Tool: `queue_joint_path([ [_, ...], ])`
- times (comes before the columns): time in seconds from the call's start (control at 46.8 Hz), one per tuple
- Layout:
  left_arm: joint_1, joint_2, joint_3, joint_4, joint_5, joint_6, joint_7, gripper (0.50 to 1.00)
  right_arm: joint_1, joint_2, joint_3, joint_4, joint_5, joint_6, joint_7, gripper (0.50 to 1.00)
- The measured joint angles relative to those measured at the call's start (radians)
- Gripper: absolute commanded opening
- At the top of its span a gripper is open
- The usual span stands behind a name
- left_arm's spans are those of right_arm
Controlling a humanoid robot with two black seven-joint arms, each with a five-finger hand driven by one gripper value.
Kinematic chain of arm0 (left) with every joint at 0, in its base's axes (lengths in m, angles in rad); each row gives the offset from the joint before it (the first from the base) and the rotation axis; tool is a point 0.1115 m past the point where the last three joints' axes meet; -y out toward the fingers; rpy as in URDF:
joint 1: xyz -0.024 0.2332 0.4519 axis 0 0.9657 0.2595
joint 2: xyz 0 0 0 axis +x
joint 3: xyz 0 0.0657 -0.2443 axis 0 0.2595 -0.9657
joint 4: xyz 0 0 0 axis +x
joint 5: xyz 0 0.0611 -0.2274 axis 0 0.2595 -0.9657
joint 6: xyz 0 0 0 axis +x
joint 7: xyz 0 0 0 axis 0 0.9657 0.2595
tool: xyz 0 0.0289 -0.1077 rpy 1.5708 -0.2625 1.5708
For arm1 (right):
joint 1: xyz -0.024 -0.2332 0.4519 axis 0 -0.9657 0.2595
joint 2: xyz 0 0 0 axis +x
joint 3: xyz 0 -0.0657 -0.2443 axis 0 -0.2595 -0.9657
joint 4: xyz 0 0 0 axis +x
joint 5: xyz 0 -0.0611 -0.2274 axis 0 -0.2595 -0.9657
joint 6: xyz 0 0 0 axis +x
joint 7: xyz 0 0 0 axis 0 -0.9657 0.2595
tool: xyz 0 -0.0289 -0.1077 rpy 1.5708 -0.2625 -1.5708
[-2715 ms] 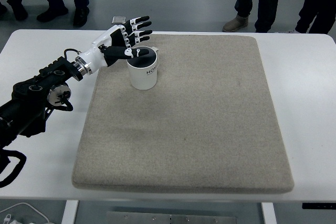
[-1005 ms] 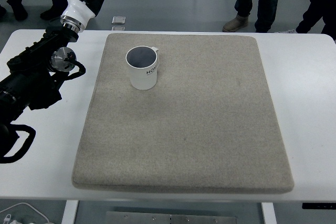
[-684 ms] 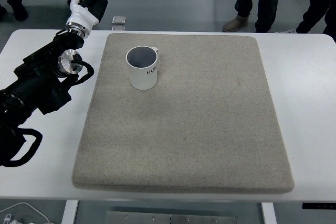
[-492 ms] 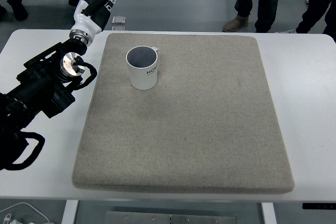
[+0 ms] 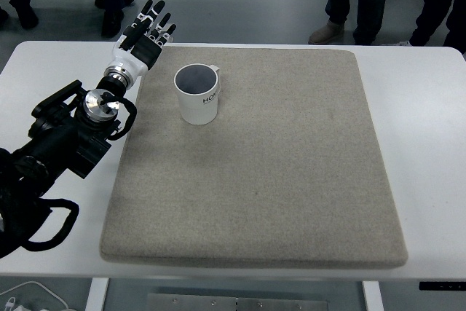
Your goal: Flip white cup upright
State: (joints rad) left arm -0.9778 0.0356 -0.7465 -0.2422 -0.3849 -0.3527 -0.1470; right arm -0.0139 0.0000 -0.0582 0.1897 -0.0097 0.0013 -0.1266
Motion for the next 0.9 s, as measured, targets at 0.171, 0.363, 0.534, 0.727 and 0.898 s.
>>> queue_joint_path([
  [0.171,0.01,0.0,-0.065,0.013,0.0,0.0,0.048,0.994,0.0,0.0,0.0,0.002,0.0,0.0,0.001,0.93],
  [0.363,0.011,0.0,-0.071,0.017,0.0,-0.004,0.061,0.994,0.0,0.0,0.0,0.002,0.0,0.0,0.004,0.93],
  [0.534,0.011,0.0,-0.071,0.017,0.002,-0.014,0.061,0.994,0.0,0.0,0.0,0.002,0.0,-0.001,0.005,0.93],
  [0.727,0.005,-0.003,-0.063,0.014,0.012,-0.016,0.06,0.994,0.0,0.0,0.0,0.002,0.001,0.0,0.005,0.93],
  [0.898,0.002,-0.002,-0.06,0.015,0.014,-0.016,0.058,0.994,0.0,0.0,0.0,0.002,0.001,0.0,0.005,0.93],
])
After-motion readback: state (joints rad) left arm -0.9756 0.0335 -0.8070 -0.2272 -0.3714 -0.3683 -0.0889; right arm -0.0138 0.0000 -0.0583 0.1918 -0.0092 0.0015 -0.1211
